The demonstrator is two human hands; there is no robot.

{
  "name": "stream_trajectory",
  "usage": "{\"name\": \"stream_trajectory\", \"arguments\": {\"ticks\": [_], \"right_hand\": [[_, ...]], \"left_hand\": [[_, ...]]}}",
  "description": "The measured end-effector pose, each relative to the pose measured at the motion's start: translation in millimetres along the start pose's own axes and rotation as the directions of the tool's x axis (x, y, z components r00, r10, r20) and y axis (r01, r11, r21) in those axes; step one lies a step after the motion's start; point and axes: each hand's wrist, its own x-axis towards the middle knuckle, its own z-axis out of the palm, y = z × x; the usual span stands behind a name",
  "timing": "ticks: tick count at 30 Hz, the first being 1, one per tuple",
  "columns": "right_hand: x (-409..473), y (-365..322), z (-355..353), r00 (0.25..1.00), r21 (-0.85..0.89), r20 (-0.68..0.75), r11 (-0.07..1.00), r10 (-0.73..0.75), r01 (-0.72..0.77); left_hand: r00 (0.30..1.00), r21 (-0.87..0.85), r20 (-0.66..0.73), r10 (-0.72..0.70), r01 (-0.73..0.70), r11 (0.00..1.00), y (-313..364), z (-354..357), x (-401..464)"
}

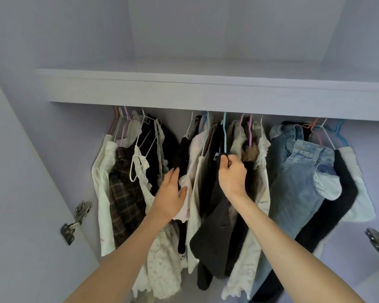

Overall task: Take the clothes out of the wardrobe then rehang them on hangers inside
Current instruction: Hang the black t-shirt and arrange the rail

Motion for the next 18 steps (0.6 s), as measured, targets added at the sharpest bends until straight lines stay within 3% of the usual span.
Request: {"name": "stream_trajectory", "arguments": {"ticks": [10, 15, 18], "right_hand": [[52, 22, 15, 0.999, -0.036, 0.010, 0.998, 0.044, -0.044], [54, 24, 32, 0.998, -0.021, 0.057, 1.000, -0.009, 0.010], [54, 25, 42, 0.989, -0.040, 0.136, 0.997, -0.065, 0.071]], "left_hand": [[0.993, -0.091, -0.111, 0.028, -0.038, 0.995, 12, 30, 9], [0.989, -0.154, -0.150, 0.002, -0.025, 0.988, 12, 34, 10], [0.990, -0.093, -0.141, -0.007, -0.007, 0.996, 8, 33, 9]]}}
